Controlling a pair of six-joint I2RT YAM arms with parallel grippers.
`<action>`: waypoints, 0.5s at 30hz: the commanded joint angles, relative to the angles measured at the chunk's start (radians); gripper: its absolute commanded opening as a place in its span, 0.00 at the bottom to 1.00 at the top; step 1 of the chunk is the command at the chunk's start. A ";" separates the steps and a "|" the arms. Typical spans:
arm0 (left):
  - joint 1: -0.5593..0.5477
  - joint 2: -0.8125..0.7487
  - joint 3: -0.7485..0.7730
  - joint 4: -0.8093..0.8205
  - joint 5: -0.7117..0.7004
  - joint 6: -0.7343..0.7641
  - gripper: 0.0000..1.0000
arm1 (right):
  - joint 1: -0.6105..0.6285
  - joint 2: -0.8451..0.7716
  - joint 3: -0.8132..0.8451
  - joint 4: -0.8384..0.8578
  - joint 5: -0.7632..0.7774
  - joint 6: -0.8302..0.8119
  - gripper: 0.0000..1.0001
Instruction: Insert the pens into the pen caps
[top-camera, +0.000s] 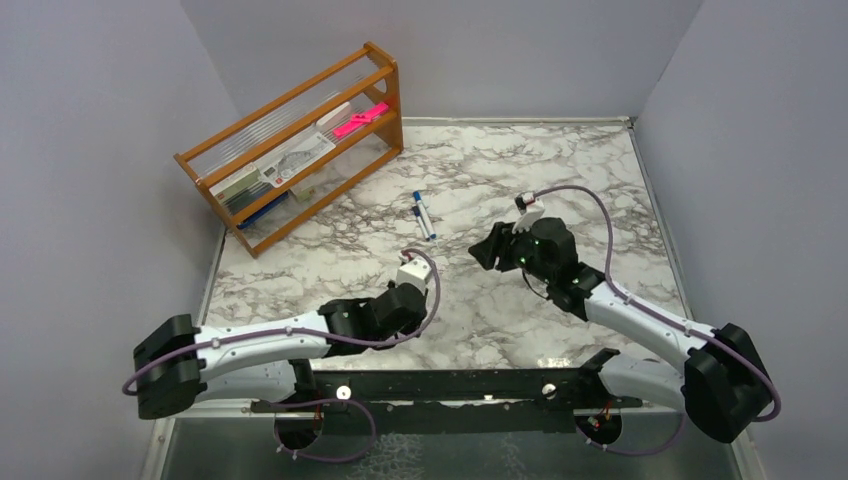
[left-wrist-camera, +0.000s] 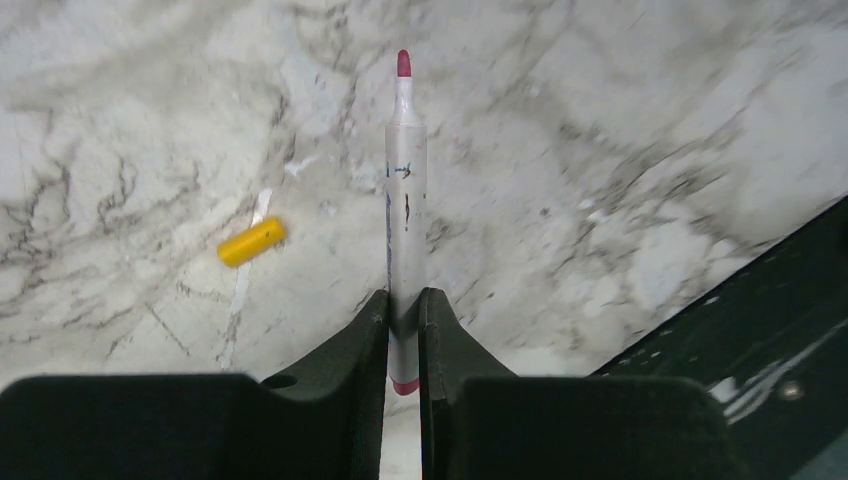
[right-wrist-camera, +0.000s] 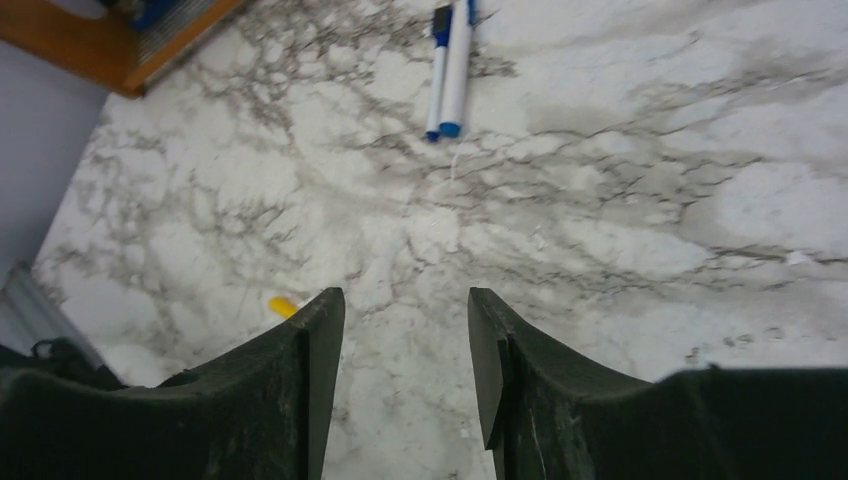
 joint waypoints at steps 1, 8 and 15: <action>-0.005 -0.154 -0.035 0.208 -0.085 0.047 0.00 | -0.006 -0.021 -0.129 0.267 -0.284 0.148 0.53; -0.005 -0.169 -0.019 0.255 -0.138 0.072 0.00 | -0.006 0.015 -0.238 0.618 -0.445 0.336 0.54; -0.005 -0.134 -0.021 0.300 -0.128 0.040 0.00 | -0.006 0.004 -0.216 0.693 -0.473 0.365 0.60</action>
